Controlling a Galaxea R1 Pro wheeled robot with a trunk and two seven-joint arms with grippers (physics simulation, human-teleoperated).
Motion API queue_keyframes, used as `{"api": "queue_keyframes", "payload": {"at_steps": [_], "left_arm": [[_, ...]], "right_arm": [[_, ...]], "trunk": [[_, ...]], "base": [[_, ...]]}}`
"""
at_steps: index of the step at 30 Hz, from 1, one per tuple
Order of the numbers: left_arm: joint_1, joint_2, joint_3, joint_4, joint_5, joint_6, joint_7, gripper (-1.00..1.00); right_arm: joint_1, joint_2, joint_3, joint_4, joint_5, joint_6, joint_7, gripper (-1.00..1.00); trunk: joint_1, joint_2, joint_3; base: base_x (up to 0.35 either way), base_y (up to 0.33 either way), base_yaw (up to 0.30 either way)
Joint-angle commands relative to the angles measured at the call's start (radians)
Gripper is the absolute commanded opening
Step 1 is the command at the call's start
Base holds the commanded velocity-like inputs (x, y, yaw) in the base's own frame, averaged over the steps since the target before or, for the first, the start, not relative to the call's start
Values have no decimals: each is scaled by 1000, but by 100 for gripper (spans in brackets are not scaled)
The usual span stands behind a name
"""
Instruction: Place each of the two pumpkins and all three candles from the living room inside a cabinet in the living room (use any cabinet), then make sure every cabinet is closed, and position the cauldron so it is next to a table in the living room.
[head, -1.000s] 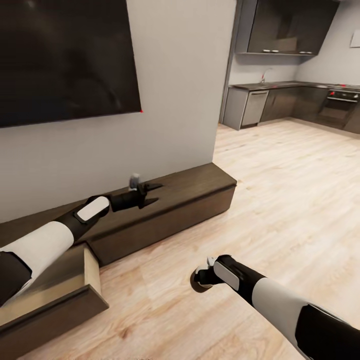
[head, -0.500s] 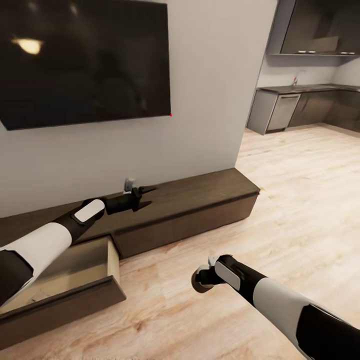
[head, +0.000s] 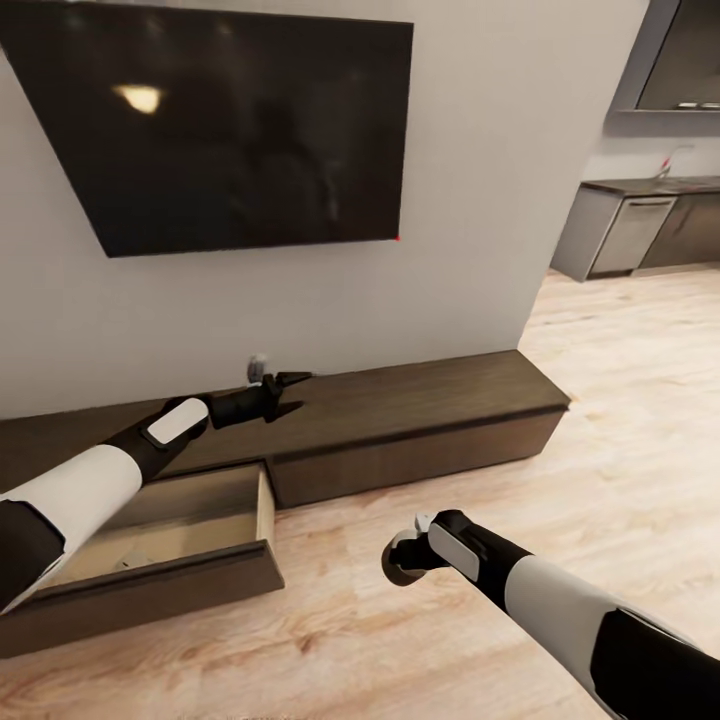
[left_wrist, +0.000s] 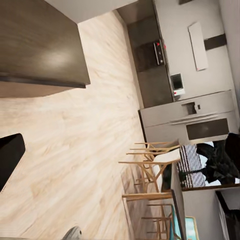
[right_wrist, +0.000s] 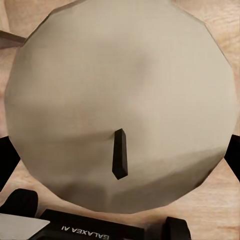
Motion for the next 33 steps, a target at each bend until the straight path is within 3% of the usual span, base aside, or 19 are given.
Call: {"api": "queue_keyframes", "payload": {"at_steps": [1,33], "left_arm": [[0,1,0,3,0,0,0,100],[0,-7,0,8,3,0,1,100]], "right_arm": [[0,0,0,0,0,0,0,-100],[0,2,0,0,0,-4,-2,-100]], "trunk": [[-4,7,3],[-127,231,103]], "base": [[43,0,288],[242,152,288]]}}
